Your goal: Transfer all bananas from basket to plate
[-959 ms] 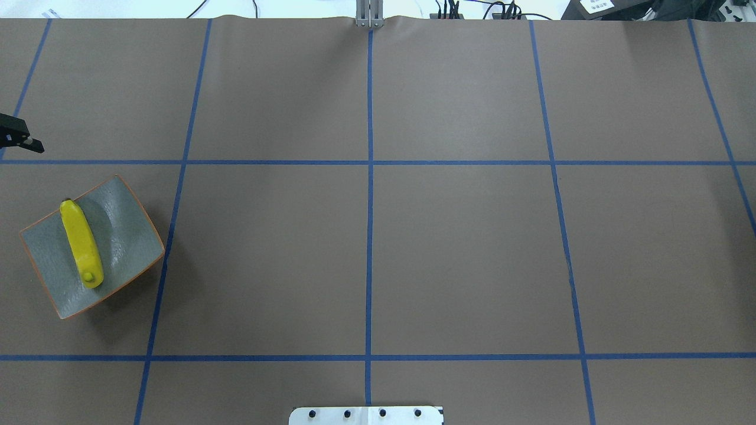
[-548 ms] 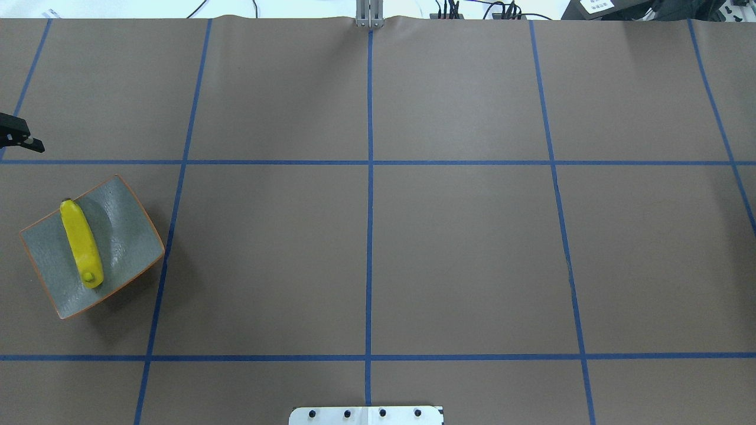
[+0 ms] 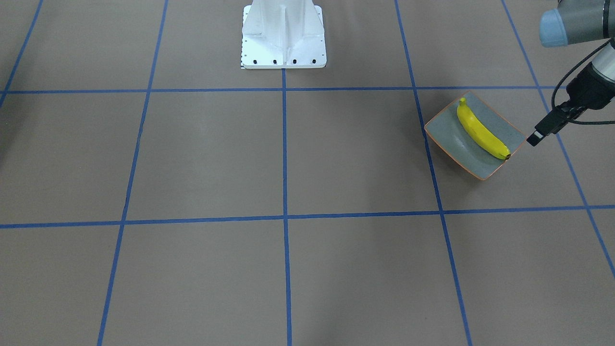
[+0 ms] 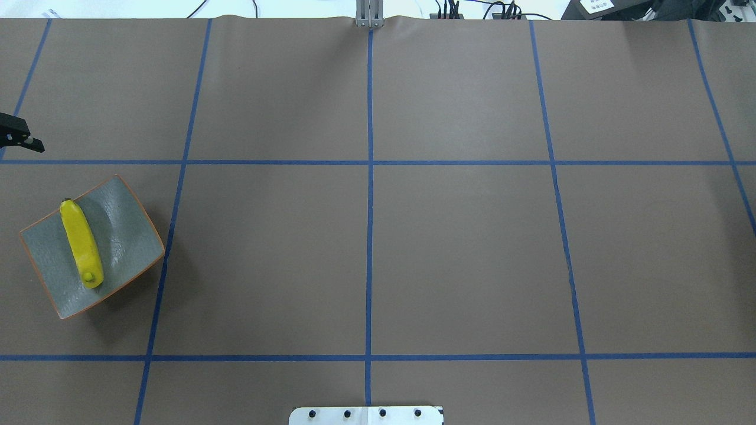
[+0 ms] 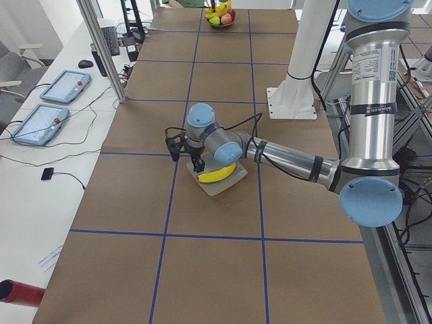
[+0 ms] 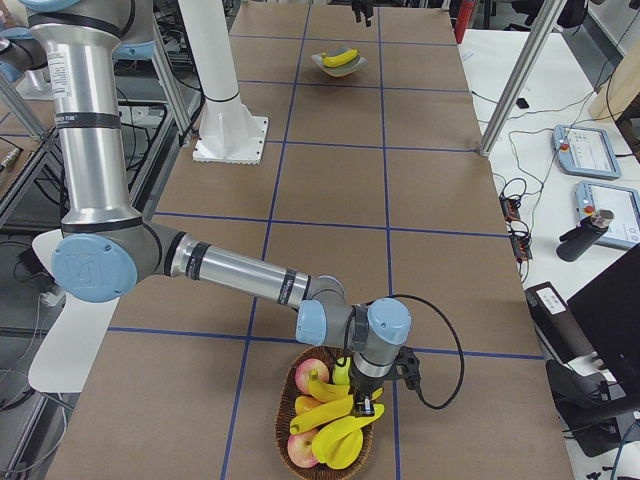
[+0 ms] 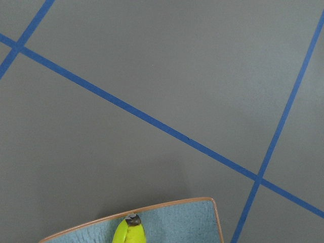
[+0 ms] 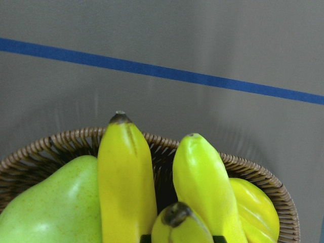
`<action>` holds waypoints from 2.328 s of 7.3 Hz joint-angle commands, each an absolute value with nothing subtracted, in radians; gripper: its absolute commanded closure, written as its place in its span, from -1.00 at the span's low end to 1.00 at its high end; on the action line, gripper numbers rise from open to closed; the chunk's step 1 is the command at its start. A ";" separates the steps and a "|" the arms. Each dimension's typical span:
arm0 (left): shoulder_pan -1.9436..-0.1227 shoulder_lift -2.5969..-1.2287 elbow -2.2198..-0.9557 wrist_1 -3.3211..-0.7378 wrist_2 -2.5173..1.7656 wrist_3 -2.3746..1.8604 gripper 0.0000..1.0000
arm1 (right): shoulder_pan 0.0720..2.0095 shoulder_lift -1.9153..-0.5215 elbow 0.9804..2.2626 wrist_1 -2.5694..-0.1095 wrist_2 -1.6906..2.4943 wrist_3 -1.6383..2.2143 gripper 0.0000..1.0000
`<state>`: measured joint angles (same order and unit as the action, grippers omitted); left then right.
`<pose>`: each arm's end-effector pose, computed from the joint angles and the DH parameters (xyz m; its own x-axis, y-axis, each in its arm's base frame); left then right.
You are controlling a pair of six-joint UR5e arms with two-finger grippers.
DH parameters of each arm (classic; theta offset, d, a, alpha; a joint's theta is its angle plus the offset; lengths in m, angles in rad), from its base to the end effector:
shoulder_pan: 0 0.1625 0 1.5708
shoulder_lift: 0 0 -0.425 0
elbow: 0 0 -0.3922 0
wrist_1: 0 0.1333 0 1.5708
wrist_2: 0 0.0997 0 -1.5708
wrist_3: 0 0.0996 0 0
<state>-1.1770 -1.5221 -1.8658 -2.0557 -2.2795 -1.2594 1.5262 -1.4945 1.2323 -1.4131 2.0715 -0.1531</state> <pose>0.1226 -0.4736 0.4811 0.4356 -0.4421 -0.7841 0.4211 0.8700 -0.2566 0.0631 -0.5045 0.7852 0.8616 -0.1407 0.4877 0.1778 0.9836 -0.0303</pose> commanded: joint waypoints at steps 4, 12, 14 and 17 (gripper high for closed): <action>-1.177 -1.528 -1.864 -2.056 -2.281 -1.259 -1.00 | 1.589 -1.500 1.349 -1.536 2.065 -0.167 1.00; -1.082 -1.741 -1.772 -2.057 -2.278 -1.272 -1.00 | 1.351 -1.182 1.585 -1.815 2.269 0.206 1.00; -0.982 -1.813 -1.770 -2.057 -2.249 -1.366 -1.00 | 1.185 -1.070 1.586 -1.780 2.290 0.468 1.00; -0.862 -1.972 -1.769 -2.057 -2.238 -1.569 -1.00 | 1.028 -0.964 1.589 -1.631 2.298 0.844 1.00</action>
<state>-0.9112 -1.9055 -1.7682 -2.0564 -2.2397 -1.4821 1.0904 -1.0144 1.5871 -1.6795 2.2953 0.6927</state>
